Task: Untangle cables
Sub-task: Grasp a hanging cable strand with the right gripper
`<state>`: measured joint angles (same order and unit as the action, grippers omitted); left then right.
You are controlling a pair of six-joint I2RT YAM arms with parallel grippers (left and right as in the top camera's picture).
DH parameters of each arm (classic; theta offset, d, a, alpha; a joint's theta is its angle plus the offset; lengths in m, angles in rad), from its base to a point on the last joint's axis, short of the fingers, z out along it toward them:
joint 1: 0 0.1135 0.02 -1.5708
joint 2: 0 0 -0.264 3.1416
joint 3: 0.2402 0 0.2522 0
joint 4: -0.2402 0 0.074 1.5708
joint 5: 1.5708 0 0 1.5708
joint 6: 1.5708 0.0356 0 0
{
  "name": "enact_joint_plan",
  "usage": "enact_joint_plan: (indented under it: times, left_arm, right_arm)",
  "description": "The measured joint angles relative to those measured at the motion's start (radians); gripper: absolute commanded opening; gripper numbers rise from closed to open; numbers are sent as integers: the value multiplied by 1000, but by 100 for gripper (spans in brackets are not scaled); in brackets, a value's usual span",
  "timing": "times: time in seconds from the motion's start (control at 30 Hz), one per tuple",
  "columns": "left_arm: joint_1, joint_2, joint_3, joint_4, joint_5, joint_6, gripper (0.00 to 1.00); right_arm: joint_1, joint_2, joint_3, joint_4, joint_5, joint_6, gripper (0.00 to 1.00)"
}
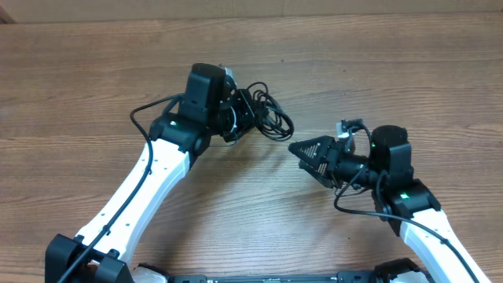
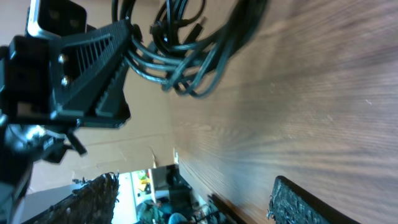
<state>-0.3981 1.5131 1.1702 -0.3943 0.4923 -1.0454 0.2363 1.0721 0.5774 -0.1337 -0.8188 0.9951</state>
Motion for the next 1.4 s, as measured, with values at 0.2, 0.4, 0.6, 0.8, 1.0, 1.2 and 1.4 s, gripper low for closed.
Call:
enact_joint_plan:
  times: [0.2,0.4,0.6,0.8,1.0,1.2,1.4]
  left_arm:
    - [-18,-1,0,4,-18,-23,4]
    - [-35,-1,0,2,-22,-54,4]
    - [-88,-1,0,2,-42,-72,4]
    - [-93,-1,0,-1,-57,-79,4]
    - [-102,-1,0,-2,-60,-96,4]
    - [-120,-1,0,-2,-69,-109,4]
    - [-134,-1,0,-3,-82,-127,4]
  right_arm:
    - [22,68,1,124,36,90,71]
    - [21,109,1,125,96,137,64]
    - [22,139,1,151,124,188,56]
    - [21,139,1,161,144,210,42]
    - [21,139,1,161,169,210,29]
    - [21,139,2,159,201,211,14]
    - [21,139,2,158,225,213,4]
